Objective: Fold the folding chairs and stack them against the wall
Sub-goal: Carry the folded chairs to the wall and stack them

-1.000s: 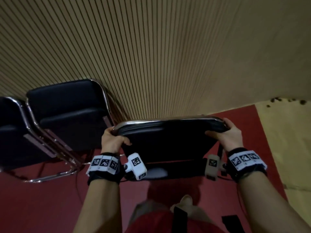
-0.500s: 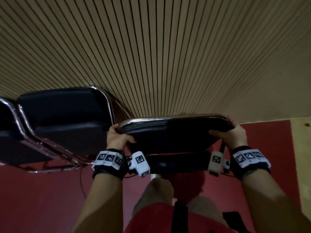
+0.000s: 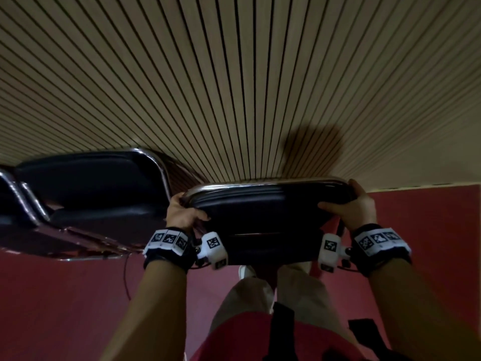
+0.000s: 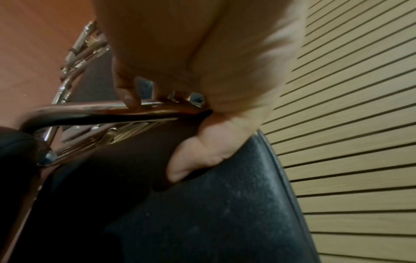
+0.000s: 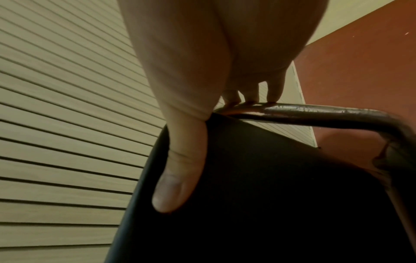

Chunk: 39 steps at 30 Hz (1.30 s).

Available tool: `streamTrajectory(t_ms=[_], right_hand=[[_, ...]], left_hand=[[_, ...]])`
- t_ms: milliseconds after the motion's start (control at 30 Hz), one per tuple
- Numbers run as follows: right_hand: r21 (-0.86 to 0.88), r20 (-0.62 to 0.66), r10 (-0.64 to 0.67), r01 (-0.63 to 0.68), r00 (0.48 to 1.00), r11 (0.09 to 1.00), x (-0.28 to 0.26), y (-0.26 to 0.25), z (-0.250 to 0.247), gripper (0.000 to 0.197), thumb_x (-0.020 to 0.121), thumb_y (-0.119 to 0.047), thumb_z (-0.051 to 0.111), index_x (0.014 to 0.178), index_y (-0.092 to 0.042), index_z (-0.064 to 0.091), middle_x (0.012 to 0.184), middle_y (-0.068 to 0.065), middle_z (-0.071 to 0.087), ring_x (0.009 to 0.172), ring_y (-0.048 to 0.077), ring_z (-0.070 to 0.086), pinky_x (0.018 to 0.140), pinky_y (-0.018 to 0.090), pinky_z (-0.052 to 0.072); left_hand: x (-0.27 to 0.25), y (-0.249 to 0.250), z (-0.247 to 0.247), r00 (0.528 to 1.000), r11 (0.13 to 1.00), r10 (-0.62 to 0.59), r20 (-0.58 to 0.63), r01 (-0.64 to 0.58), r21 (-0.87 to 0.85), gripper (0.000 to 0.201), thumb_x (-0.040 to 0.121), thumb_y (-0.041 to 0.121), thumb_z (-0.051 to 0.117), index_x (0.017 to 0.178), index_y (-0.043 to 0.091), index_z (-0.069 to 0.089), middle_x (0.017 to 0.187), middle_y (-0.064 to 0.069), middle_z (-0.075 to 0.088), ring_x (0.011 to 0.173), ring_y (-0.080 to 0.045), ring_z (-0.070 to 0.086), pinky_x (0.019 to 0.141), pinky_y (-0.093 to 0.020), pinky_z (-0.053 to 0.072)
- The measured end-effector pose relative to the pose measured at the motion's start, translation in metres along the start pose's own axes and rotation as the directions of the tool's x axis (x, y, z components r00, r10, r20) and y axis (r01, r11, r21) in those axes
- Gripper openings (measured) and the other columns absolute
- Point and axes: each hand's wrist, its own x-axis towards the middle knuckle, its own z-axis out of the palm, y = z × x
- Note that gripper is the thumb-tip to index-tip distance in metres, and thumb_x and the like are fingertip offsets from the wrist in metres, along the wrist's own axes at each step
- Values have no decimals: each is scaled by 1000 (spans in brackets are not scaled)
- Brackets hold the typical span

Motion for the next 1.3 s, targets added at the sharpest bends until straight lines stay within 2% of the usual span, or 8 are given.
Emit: streamTrajectory(t_ms=[100,267,467,567,833,967,1100,1300], right_hand=[[-13,2,11,-11,1000,1000,16,-6,-2,107,60,-27,94,150,-8,38,143,14,52,132,27,49,104,32,44],[12,37,9,-9,999,1000,37,-22,4,106,62,-27,93,150,-8,37,147,11,49,134,25,47,104,28,41],[44,25,1,-2,1000,999,54,-45,10,99,65,-24,92,148,-8,40,144,10,51,129,21,49,96,23,39],[81,32,4,-6,999,997,65,-53,16,95,67,-22,90,148,-9,41,143,8,51,123,17,49,93,21,39],[165,4,40,-40,999,985,84,-61,39,107,63,-25,93,151,-12,34,141,3,49,123,15,47,100,31,45],[156,-21,72,-68,997,986,91,-63,44,108,63,-31,93,152,-13,33,149,7,45,134,24,46,105,36,45],[147,-24,82,-78,996,986,96,-64,46,102,68,-33,90,152,-15,33,148,5,46,133,24,46,97,29,43],[223,-59,106,-90,993,971,93,-62,53,98,73,-40,86,152,-14,33,149,6,46,132,24,47,107,41,44]], left_hand=[[10,7,11,1000,1000,-13,-10,13,-5,88,51,-22,76,131,7,51,117,-15,65,105,-35,64,88,-49,58],[27,21,17,1000,1000,-21,-4,21,-2,83,56,-21,75,130,7,52,114,-12,64,90,-24,63,65,-30,55],[56,39,22,1000,998,-11,-15,12,59,104,30,0,84,128,14,50,120,-10,63,111,-34,61,93,-51,56],[68,50,26,1000,998,-10,0,10,66,94,49,-12,82,133,10,47,123,-15,62,112,-37,60,92,-51,55],[93,68,29,1000,996,-3,26,1,86,82,67,-19,72,138,3,39,113,-16,57,96,-32,58,58,-36,49],[99,69,32,999,997,-33,34,31,76,93,51,-8,80,133,10,40,116,-15,59,103,-36,60,82,-48,58],[134,52,30,999,984,-19,41,11,179,138,16,26,79,145,18,32,130,-15,56,116,-39,58,93,-51,55],[128,50,35,999,994,16,37,-20,103,120,32,30,80,145,25,39,131,-13,58,115,-37,60,96,-49,55]])
